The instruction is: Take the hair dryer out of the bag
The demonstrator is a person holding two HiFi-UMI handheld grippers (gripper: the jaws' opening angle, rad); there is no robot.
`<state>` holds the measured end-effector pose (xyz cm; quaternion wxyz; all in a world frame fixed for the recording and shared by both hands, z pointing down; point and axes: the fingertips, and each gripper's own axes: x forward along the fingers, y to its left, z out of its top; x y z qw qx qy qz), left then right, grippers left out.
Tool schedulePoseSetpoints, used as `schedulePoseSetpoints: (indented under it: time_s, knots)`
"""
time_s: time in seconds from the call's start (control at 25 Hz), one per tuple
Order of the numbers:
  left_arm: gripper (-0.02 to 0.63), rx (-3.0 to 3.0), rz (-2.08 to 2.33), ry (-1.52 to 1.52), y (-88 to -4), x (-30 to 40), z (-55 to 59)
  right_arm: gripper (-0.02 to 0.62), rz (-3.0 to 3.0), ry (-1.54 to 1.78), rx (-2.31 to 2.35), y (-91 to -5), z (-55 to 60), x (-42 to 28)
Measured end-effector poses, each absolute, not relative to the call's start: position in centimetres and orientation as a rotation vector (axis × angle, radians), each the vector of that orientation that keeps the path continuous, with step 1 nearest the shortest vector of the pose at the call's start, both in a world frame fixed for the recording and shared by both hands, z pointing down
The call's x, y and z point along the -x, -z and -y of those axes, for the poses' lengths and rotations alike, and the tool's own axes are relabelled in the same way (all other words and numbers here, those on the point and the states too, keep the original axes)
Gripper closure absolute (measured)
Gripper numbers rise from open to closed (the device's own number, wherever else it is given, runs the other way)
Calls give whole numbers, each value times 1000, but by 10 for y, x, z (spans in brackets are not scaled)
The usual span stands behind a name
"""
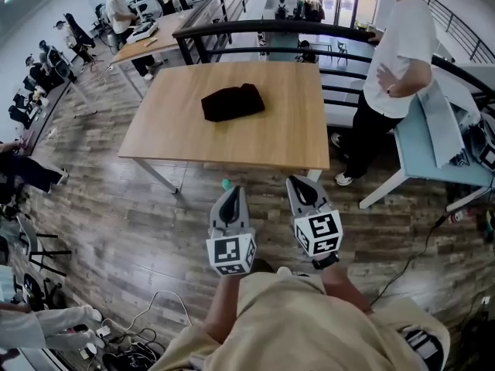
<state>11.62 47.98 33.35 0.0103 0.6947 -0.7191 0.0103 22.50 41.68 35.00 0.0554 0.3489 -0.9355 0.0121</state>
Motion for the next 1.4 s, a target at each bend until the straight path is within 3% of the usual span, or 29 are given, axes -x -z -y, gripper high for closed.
schedulePoseSetpoints:
  time_s: [0.28, 0.88, 1.4]
  knots:
    - [594, -2099, 2263, -35, -352, -93, -452, 578, 2809, -118, -971, -384, -388, -203]
    - [594, -2175, 2191, 85, -348, 84, -235, 578, 2784, -70, -991, -373, -197, -28]
    - [594, -2244, 1973, 65, -363, 160, -137, 578, 2667, -141, -1059, -384, -113, 54]
